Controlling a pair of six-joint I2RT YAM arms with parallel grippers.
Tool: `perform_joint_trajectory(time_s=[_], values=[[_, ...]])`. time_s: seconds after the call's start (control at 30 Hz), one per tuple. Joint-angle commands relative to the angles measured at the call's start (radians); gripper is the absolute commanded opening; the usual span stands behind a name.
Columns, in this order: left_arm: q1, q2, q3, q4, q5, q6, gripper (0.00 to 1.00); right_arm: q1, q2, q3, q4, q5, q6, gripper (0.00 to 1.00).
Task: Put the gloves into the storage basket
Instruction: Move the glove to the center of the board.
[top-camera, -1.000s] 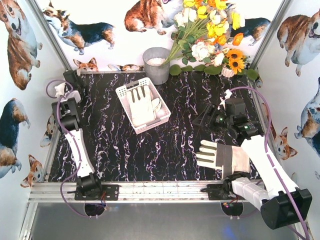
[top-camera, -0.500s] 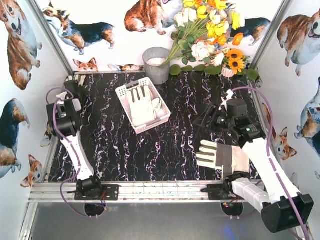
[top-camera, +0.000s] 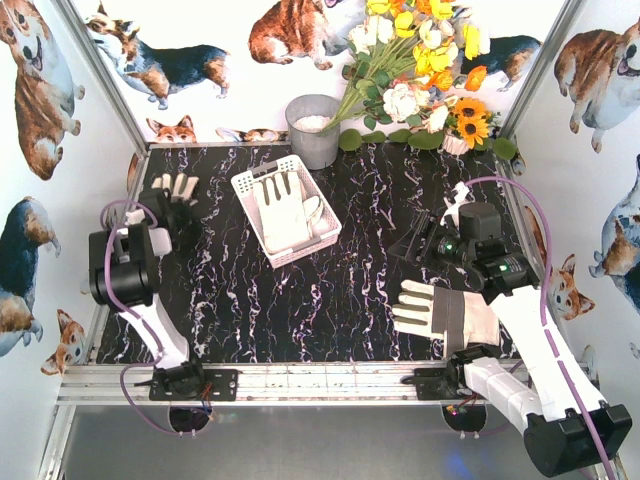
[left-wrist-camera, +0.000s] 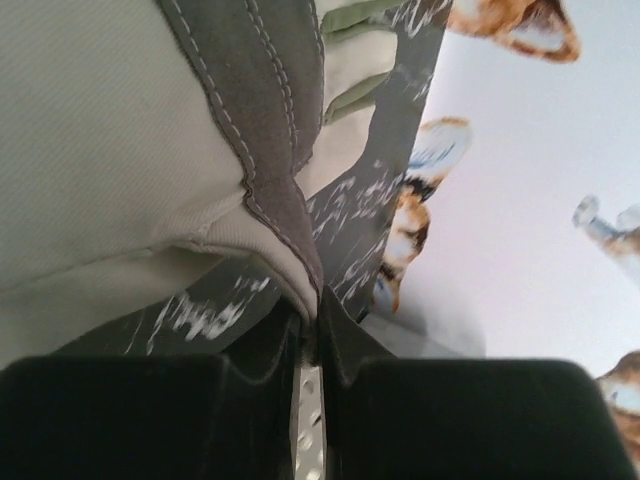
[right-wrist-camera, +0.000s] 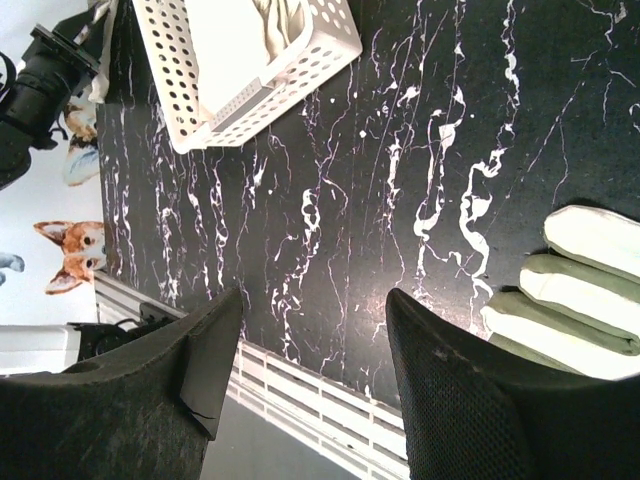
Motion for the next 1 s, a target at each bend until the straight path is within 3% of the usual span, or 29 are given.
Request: perform_joint_trajectory(time_s=[0.0,0.1,0.27,0.4,0.63,0.73,0.97], values=[[-0.055,-0.144,-0.096,-0.035,-0.022,0.076,0.0,-0.002,-0.023,0.022,0.001,-0.028,-0.036,0.61],[-0.113,-0.275,-0.201,-0.107,-0.072,0.094,0.0,-0.001,-0.015,0.024,-0.003,-0.052,-0.045,0.61],[-0.231,-0.47,-0.39,-0.158,-0.148,-0.001,0.0,0.002,-0.001,0.024,-0.014,-0.086,-0.06,0.61],[-0.345,-0.661,-0.48,-0.288,-0.288,-0.044,0.0,0.005,-0.007,0.014,-0.016,-0.088,-0.061,0.62],[-0.539,-0.85,-0.474,-0.601,-0.359,-0.083,0.0,0.024,0.009,-0.012,0.009,-0.101,-0.059,0.62],[-0.609,-0.903,-0.486,-0.66,-0.351,-0.125,0.0,0.053,0.025,-0.025,0.028,-0.093,-0.052,0.62],[-0.927,-0.889,-0.432,-0.742,-0.436,-0.268,0.0,0.145,0.068,-0.028,0.062,-0.039,-0.034,0.62]])
